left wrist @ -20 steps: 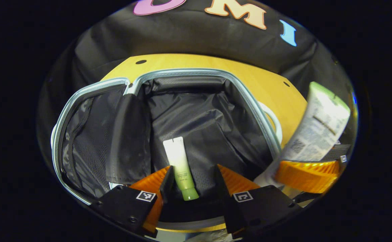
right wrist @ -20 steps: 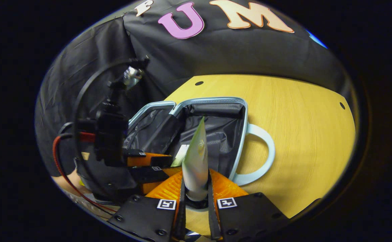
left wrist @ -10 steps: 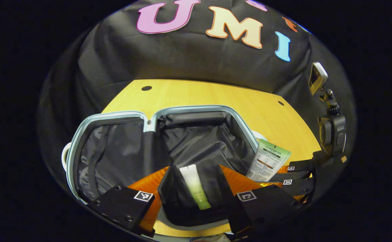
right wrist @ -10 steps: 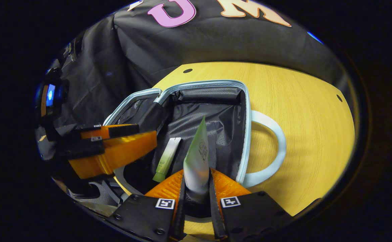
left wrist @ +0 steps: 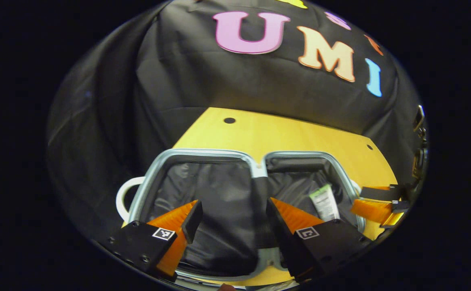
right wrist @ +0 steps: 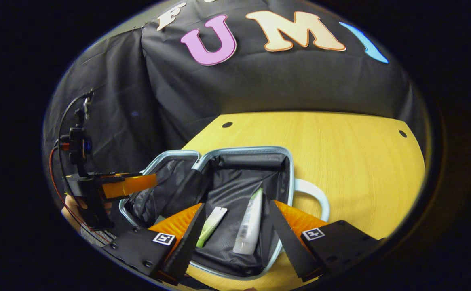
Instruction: First open the suitcase, pack the skin care products into it, and then close the suitcase.
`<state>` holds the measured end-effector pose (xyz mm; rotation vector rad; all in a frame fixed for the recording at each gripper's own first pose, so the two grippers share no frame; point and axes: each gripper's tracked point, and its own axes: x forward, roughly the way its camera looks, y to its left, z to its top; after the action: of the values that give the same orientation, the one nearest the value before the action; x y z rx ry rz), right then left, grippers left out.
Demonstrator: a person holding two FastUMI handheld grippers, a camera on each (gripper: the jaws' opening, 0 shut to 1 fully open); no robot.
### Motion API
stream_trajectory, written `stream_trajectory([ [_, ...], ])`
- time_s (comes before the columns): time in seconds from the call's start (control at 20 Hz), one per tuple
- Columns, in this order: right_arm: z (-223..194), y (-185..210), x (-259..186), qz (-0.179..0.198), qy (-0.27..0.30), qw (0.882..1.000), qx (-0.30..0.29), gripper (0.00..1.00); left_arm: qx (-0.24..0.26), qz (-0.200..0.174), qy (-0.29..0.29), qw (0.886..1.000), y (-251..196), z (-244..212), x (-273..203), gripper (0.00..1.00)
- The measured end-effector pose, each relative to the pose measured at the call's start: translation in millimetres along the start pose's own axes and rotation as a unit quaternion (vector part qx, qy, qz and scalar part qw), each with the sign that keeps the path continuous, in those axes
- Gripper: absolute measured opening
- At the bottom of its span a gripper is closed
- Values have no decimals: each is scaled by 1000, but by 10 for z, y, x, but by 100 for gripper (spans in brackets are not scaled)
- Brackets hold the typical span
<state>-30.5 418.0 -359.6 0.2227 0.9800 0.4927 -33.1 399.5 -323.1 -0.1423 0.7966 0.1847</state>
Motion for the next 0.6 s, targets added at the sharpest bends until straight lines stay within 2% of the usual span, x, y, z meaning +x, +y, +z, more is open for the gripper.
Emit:
stream_trajectory([
  [0.35, 335, -181, -90, -32, -45, 998, -16, 98, -16, 102, -2, 995, 1289, 145, 7, 94],
  [0.6, 363, -313, -122, -59, -53, 997, -7, 98, -39, 144, 10, 989, 1811, 43, 175, 94],
])
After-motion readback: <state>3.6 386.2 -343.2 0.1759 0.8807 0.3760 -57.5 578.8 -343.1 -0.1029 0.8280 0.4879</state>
